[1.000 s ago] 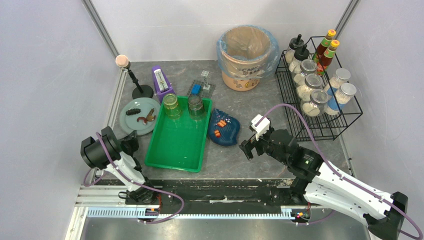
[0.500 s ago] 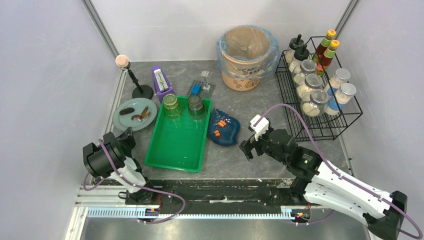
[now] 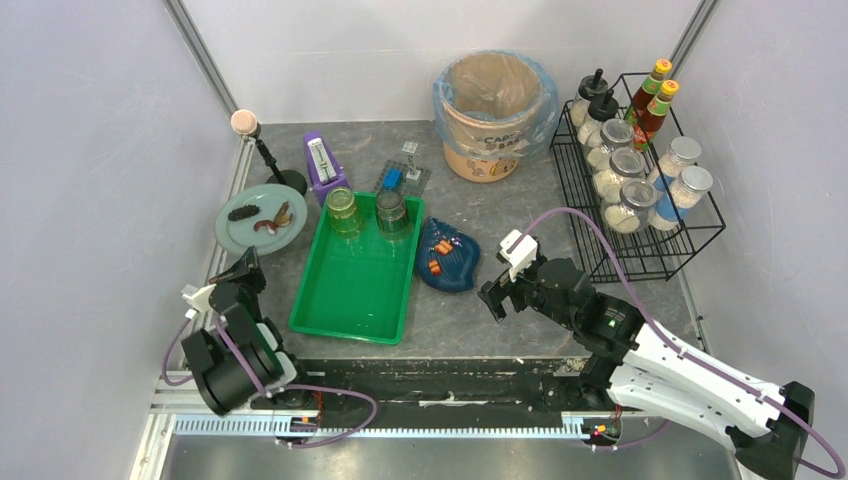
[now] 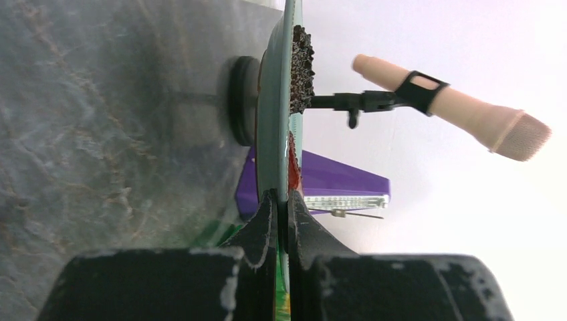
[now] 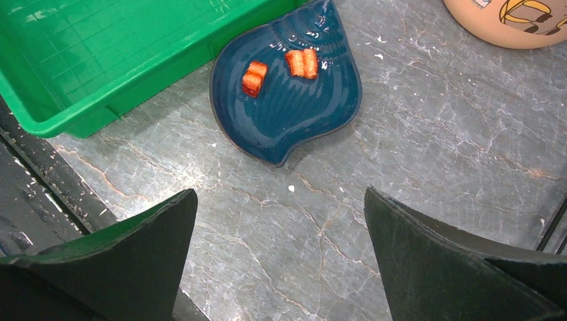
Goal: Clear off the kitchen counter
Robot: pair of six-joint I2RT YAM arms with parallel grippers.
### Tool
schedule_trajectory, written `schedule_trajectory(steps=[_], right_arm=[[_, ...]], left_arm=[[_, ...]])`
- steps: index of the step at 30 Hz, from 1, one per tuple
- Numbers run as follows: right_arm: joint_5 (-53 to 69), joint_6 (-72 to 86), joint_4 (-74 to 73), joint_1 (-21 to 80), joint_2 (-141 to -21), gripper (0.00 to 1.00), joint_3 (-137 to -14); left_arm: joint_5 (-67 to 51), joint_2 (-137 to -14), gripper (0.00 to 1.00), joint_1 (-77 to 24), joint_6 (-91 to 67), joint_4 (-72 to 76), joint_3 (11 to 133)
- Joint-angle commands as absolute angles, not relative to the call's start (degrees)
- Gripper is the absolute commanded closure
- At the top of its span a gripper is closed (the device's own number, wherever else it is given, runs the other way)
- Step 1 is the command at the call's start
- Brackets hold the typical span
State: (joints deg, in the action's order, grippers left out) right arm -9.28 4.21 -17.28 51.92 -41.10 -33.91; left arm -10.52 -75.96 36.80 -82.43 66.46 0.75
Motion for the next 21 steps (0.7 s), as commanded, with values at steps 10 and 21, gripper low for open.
schedule_trajectory(steps=[10, 21], right_arm=[[-7.4, 4.2, -15.2, 52.1, -41.2, 0.02, -37.4], [-4.6, 5.9, -14.6, 52.1, -42.8, 0.02, -39.1]], left_arm=[[-12.5, -51.5, 0.98, 37.7, -89.3, 50.4, 6.7], [-14.9, -42.7, 0.98, 36.2, -92.9, 42.4, 11.9]])
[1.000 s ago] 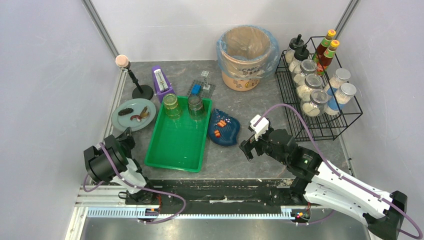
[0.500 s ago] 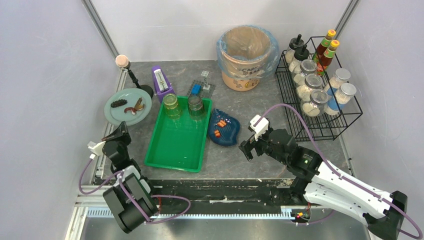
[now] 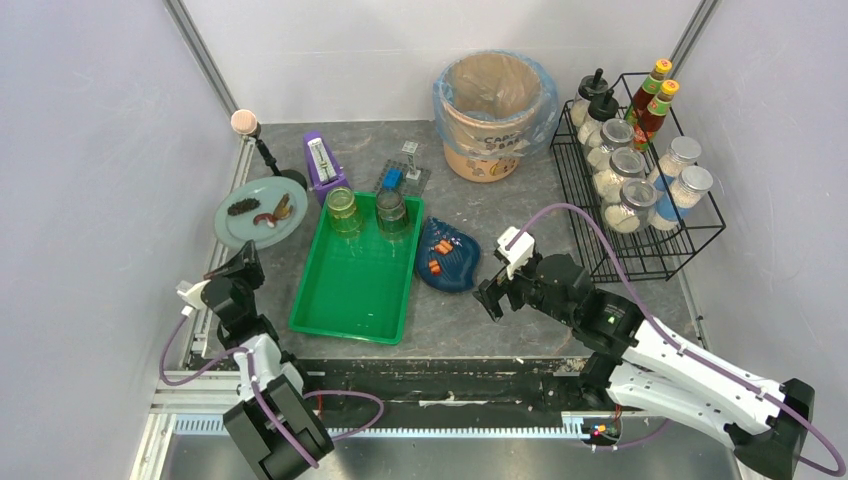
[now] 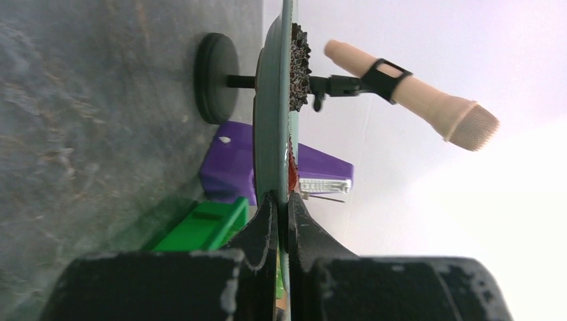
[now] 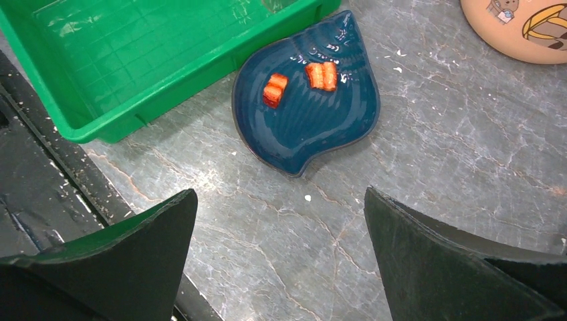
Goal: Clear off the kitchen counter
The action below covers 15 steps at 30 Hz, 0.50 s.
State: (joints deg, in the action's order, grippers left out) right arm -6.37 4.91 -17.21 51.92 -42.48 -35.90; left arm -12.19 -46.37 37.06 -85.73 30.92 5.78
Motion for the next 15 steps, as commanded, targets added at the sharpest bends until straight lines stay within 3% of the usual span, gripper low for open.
schedule_trajectory(steps=[1, 15], right_arm=[[-4.5, 6.1, -14.6, 52.1, -42.9, 0.02, -39.1], [-2.7, 8.0, -14.8, 52.1, -44.5, 0.02, -41.5]], left_arm=[[-15.1, -42.4, 0.98, 36.0, -93.0, 42.6, 12.3], [-17.2, -36.6, 0.98, 32.1, -94.0, 31.9, 19.9]])
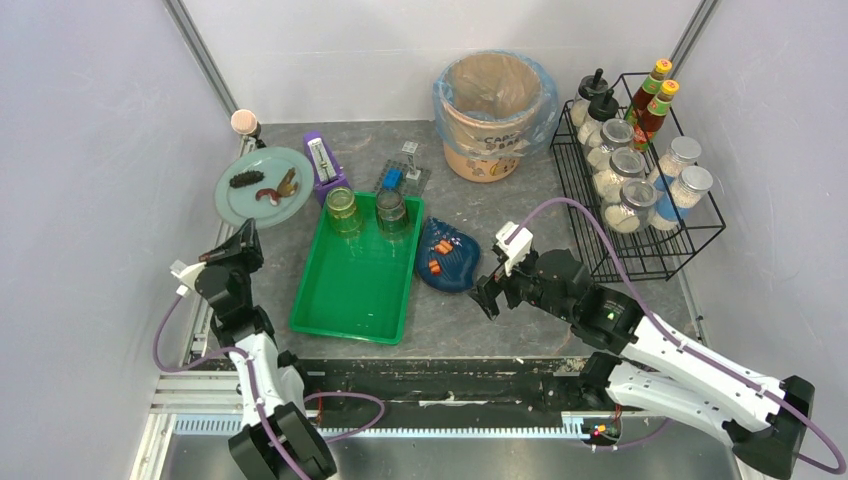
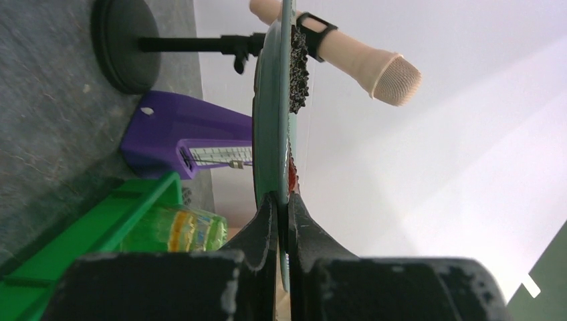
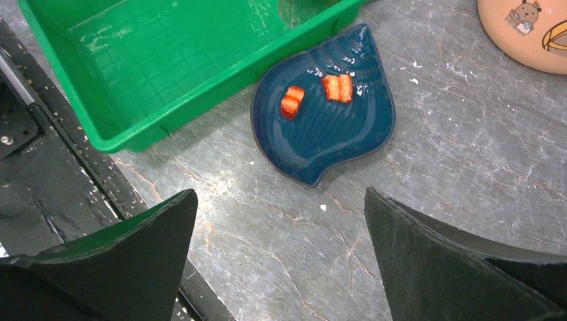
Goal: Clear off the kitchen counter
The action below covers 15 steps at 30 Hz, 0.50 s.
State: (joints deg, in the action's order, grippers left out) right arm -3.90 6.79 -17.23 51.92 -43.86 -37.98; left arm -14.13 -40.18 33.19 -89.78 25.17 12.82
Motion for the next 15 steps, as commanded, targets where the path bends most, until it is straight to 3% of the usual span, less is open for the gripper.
schedule_trajectory(steps=[1, 15], right_arm=[[-2.6, 8.3, -14.7, 52.1, -44.8, 0.02, -41.8], [2.4, 15.1, -15.6, 50.5, -53.3, 0.02, -50.7]], left_arm=[[-17.5, -36.1, 0.98, 31.7, -93.8, 30.3, 20.5], [-22.5, -34.0, 0.98, 23.7, -90.7, 20.4, 26.1]])
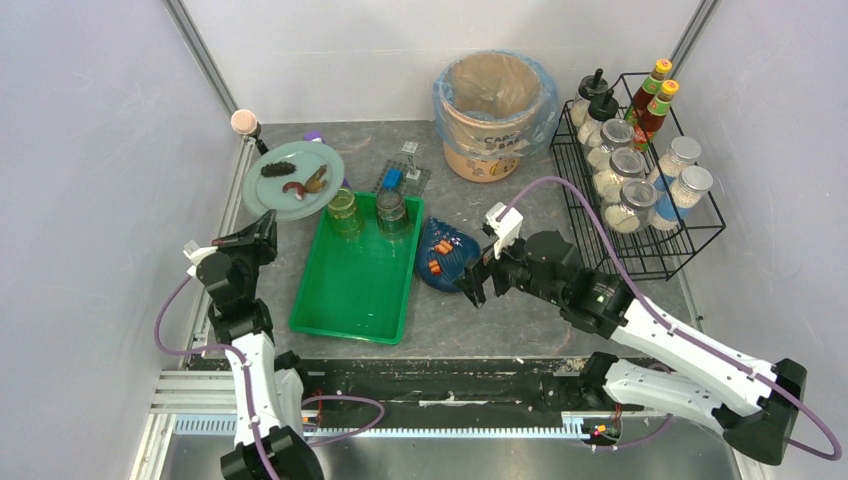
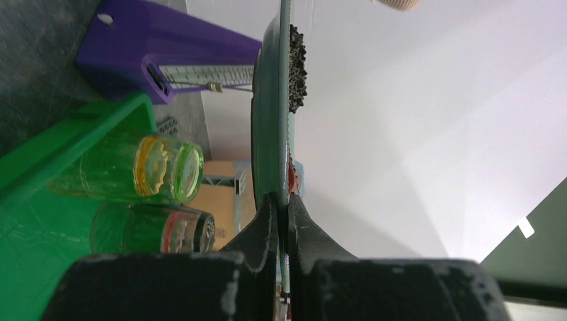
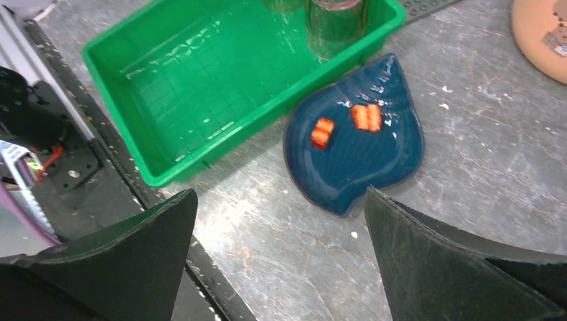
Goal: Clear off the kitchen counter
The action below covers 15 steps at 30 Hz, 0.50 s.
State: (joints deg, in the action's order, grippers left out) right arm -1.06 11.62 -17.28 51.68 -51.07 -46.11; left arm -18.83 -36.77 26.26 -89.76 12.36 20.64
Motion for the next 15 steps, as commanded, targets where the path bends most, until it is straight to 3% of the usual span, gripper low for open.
schedule_trajectory(steps=[1, 15], right_arm=[[3.1, 16.0, -15.4, 50.1, -54.0, 0.02, -51.2], [12.7, 35.0, -4.2, 41.4, -60.9, 0.09, -53.5]], left_arm=[[-22.7, -33.8, 0.98, 22.9, -90.7, 20.2, 26.0], [-26.9, -32.6, 0.98, 11.3, -88.0, 21.1, 26.2]])
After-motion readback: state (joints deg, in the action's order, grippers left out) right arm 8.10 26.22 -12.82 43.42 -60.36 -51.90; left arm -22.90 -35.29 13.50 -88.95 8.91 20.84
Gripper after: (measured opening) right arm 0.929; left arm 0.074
